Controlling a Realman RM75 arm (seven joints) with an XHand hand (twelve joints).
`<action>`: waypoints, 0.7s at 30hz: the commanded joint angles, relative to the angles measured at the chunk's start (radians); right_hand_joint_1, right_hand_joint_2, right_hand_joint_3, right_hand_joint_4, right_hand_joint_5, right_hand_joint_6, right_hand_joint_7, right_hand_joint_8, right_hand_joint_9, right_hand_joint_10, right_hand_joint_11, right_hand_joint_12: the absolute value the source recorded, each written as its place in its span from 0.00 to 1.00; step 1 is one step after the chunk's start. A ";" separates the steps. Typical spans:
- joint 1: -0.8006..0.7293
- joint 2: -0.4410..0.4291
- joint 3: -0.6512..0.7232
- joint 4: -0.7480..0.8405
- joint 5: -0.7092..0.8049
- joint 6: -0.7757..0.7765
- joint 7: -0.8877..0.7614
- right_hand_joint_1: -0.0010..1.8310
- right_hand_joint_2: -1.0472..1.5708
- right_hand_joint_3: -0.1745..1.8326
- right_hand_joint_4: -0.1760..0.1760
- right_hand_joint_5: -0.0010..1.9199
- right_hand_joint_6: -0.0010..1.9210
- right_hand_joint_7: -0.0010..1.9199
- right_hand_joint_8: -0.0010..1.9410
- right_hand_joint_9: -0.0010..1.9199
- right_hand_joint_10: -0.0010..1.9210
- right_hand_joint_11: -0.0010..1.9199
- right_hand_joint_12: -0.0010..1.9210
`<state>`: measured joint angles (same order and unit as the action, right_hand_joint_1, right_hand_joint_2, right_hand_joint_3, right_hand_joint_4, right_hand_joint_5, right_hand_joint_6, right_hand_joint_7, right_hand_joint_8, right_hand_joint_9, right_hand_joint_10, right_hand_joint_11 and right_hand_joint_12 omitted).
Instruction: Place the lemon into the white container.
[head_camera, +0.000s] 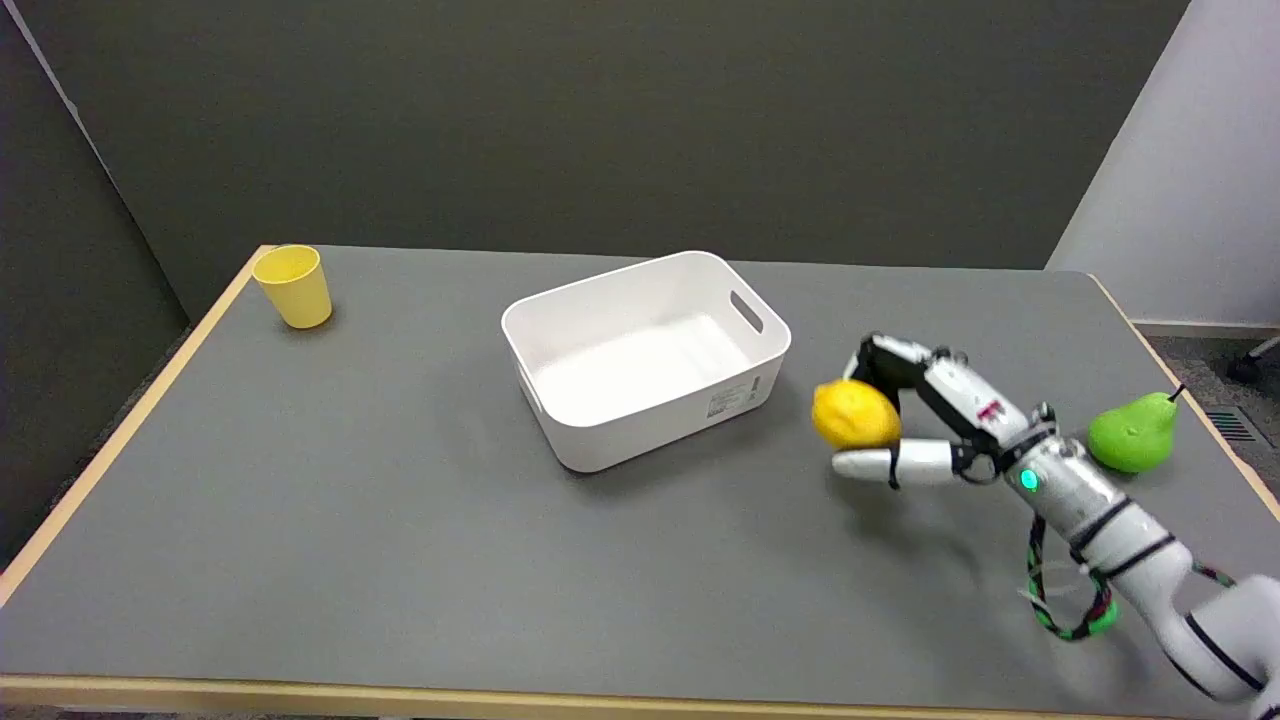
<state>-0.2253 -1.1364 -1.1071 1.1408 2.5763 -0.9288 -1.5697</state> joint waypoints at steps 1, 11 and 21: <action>0.267 0.040 -0.164 0.469 0.001 0.403 -0.168 0.61 0.91 0.12 0.04 0.23 0.83 0.36 0.89 0.40 0.95 0.13 1.00; 0.671 -0.014 -0.539 0.230 -0.001 0.667 -0.272 0.62 0.87 0.21 0.00 0.28 0.86 0.31 0.87 0.40 0.95 0.07 1.00; 0.690 -0.128 -0.631 -0.179 0.001 0.658 -0.268 0.61 0.92 0.11 0.04 0.22 0.84 0.36 0.90 0.39 0.95 0.09 1.00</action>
<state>0.1981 -1.1387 -1.4352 1.3515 2.5781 -0.4796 -1.7403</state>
